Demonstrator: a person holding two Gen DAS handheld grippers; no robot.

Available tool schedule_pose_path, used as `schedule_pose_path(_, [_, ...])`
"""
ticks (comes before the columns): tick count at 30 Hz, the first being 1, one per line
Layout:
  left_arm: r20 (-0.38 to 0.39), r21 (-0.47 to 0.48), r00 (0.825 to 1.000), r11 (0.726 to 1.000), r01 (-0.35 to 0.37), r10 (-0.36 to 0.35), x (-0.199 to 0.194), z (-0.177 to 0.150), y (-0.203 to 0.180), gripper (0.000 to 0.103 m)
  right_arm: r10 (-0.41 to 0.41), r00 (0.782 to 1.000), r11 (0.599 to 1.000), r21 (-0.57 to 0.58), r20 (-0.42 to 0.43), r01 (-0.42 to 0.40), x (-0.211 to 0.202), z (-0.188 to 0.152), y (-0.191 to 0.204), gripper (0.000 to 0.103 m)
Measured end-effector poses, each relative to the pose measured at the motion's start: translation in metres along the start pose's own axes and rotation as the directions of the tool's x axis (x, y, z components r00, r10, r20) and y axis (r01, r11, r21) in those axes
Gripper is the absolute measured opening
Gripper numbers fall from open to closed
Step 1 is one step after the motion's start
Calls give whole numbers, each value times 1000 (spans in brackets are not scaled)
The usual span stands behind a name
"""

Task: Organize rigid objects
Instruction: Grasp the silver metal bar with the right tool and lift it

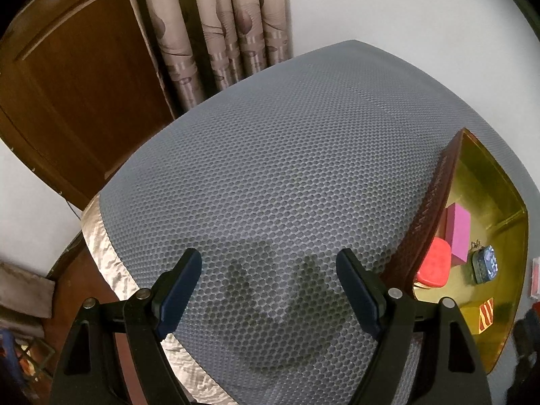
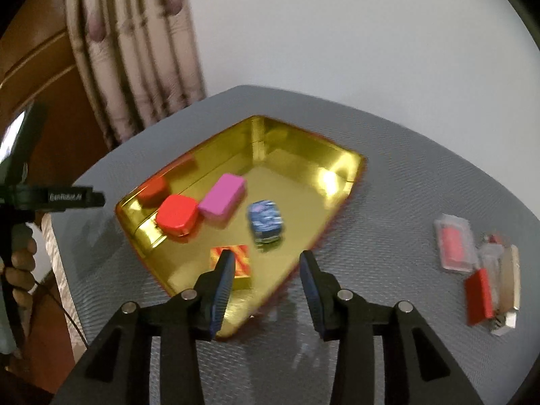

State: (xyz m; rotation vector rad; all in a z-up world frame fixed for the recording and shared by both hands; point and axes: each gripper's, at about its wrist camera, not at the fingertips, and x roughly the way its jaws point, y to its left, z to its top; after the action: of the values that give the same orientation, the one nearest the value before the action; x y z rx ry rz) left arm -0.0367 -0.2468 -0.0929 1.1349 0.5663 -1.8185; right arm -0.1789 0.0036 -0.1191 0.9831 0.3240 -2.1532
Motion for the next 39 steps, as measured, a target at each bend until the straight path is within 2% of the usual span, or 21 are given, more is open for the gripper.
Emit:
schedule_pose_path(8, [1,-5,1000,1000,-8,8,1,0,5,79,-161,986,979,136,42,154,-28,-16,-81,41])
schedule_pose_path(13, [5,4,1000,1000,-8,8,0,-1,7,79,-284,958,928,266,44,262,-44,-31,-144,41])
schedule_pose_path(16, [5,12,1000,1000,-9,9,0,-2,8,79,-328,944,897,326,38,299,-49,-40,-175,41])
schedule_pose_path(19, [5,16,1000,1000,-6,6,0,-3,10,79,-352,936,879,353,27,321,-46,-45,-193,41])
schedule_pose_path(23, [11,35,1000,999,-13,13,-1,-5,10,79,-366,930,877,340,13,340,-36,-47,-203,41])
schedule_pose_path(27, [4,51,1000,999,-14,13,2,-6,7,79,-354,935,876,348,-6,334,-18,-46,-211,41])
schedule_pose_path(31, [10,60,1000,998,2,-3,1,-6,3,80,-378,926,868,343,-10,358,-2,-43,-218,40])
schedule_pose_path(35, [14,82,1000,997,-9,8,3,-8,-2,81,-379,925,862,356,-18,360,10,-44,-226,30])
schedule_pose_path(39, [14,97,1000,995,-8,6,4,-8,-3,81,-373,928,862,362,-24,356,22,-47,-229,29])
